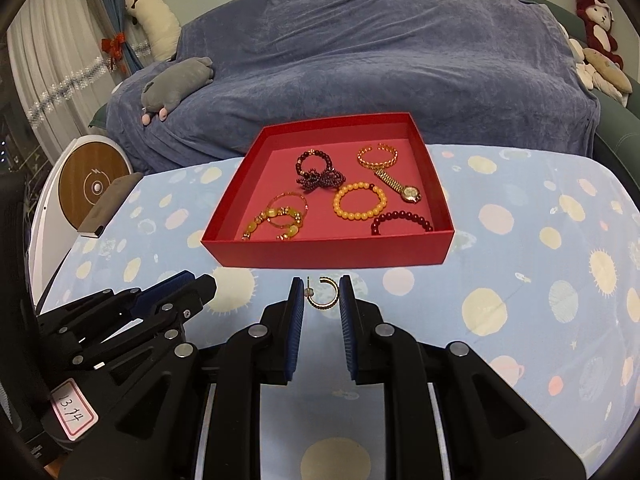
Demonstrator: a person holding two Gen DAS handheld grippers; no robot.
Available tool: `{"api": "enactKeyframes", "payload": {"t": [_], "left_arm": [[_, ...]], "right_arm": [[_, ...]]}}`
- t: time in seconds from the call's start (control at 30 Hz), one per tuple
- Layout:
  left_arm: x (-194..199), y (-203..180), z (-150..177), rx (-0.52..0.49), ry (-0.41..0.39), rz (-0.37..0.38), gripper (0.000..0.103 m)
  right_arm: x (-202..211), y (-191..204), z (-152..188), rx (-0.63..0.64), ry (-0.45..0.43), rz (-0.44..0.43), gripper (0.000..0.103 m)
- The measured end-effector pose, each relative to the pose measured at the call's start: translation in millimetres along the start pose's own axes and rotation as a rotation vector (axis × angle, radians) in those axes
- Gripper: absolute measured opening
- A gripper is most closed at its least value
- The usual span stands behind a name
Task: Organize jewelry
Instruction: 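Carry both gold hoop earrings into the red box and open both tools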
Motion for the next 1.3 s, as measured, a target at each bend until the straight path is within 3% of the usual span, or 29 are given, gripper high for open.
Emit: {"api": "enactKeyframes", "payload": {"t": [0.8,1.3], "left_arm": [[-39.1,4.1,-78.6,-0.068,-0.058,-0.084,0.015],[-93.9,12.4,-103.9,-0.022,-0.014,-0.102,0.015]], "right_arm": [[-32.5,-39.5,-82.6,-0.033,-0.065,0.055,0.018],[-87.8,-45.8,-107.2,-0.024,-0.03,0.065,0.018]]}}
Point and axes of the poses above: each gripper's, at about its wrist camera, not at the fingertips, and x roughly against the way its jaws point, y to its left, z to its underside, the point moved 1 cm from there along -x, roughly the way its jaws point, and after that the axes turned 1 degree about x, right-handed, at the moved point
